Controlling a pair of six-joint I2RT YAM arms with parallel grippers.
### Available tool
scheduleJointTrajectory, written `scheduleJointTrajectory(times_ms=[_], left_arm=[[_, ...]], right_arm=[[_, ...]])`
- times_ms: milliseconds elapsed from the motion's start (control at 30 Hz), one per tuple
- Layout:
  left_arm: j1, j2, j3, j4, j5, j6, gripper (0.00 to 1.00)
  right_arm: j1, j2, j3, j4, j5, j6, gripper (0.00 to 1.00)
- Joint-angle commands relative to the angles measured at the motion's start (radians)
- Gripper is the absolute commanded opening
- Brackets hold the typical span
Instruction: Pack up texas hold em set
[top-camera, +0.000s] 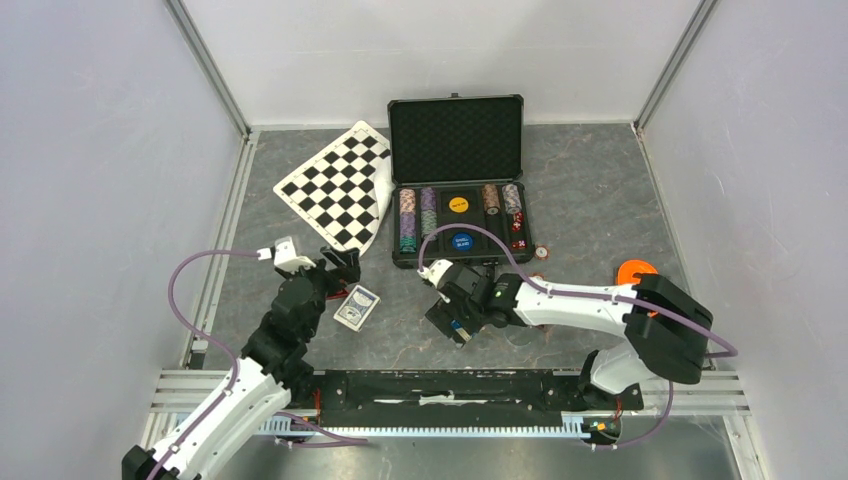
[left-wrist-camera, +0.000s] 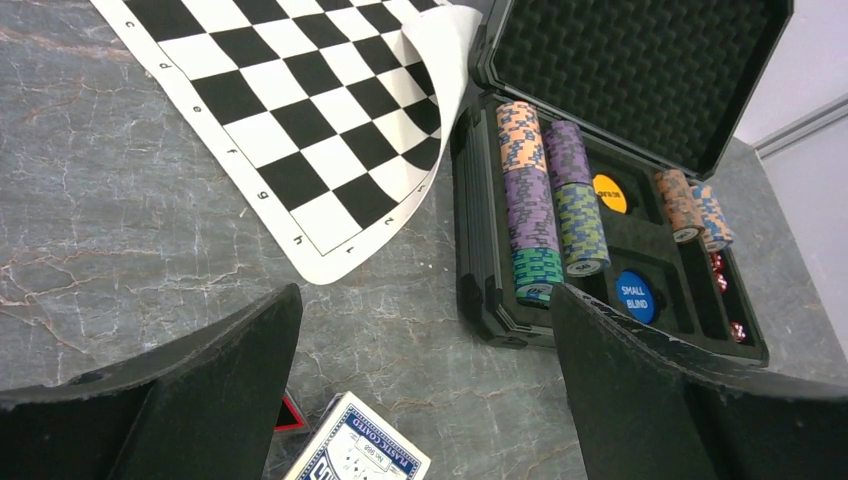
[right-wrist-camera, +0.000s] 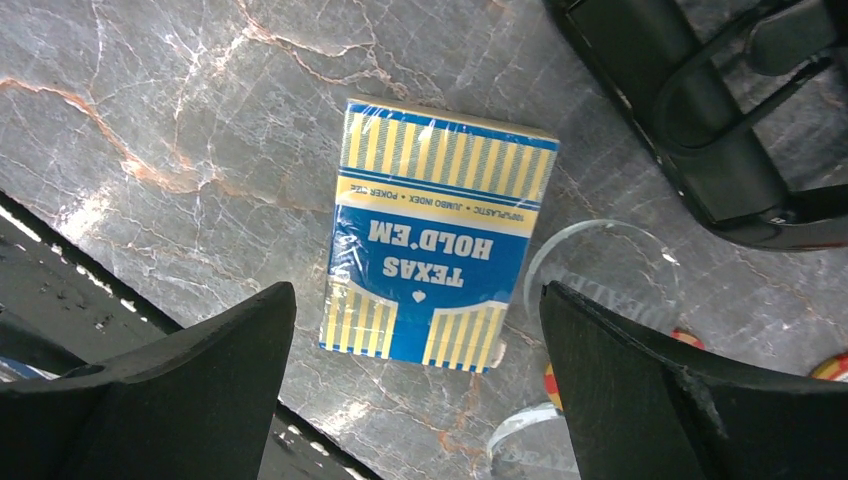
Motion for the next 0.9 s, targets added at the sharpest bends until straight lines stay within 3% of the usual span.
scheduleJointTrajectory(times_ms=[0,267,333,433,533,633,867], left_arm=[[0.001,-0.029,0.002,0.032,-0.012,0.033,1.00],[0.001,-0.026,0.007,0.027,-0.012,0.034,1.00],[0.001,-0.025,0.007,0.027,-0.013,0.035,1.00],[0.001,-0.027,0.008,0.026,-0.015,0.035,1.00],[0.001,-0.026,0.007,0.026,-0.016,0.036,1.00],[0.001,-0.028,0.007,0.024,-0.018,0.036,1.00],[0.001,-0.036,0.006,0.020,-0.024,0.036,1.00]], right_arm=[[0.007,0.034,0.043,0.039,0.009,0.041,0.98],[0.008,0.058,0.043,0.081,-0.040,0.056,0.89],[0.007,0.077,0.057,0.081,-0.045,0.054,0.82],[0.008,0.111,0.081,0.071,-0.045,0.052,0.62],[0.010,0.127,0.098,0.056,-0.028,0.050,0.55],[0.012,0.119,0.115,0.030,0.001,0.042,0.49],[0.011,0.001,0.169,0.025,0.006,-0.007,0.48]])
